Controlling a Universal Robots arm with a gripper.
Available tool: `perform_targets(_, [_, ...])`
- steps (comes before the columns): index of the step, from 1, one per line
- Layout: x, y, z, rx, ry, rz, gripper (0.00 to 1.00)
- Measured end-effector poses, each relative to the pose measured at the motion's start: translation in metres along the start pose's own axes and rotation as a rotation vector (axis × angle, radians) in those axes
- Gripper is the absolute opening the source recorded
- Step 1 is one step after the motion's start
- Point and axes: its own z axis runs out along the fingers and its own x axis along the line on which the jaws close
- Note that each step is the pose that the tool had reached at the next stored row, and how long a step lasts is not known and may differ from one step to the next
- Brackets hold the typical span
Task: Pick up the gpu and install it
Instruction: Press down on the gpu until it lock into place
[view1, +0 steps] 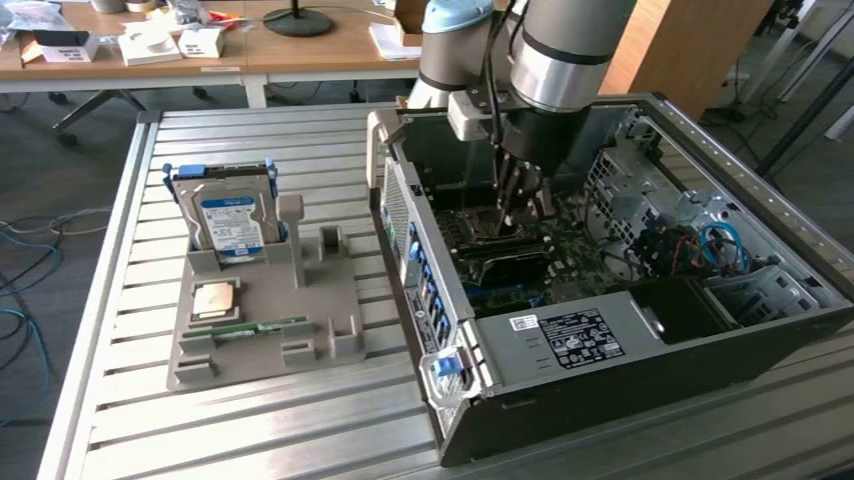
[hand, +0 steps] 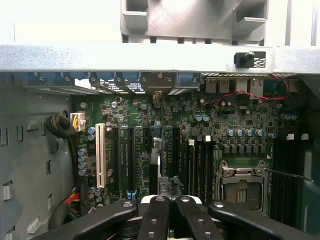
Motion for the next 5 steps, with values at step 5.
perform_targets(5, [0.0,0.0,0.0,0.0,0.0,0.0,0.11])
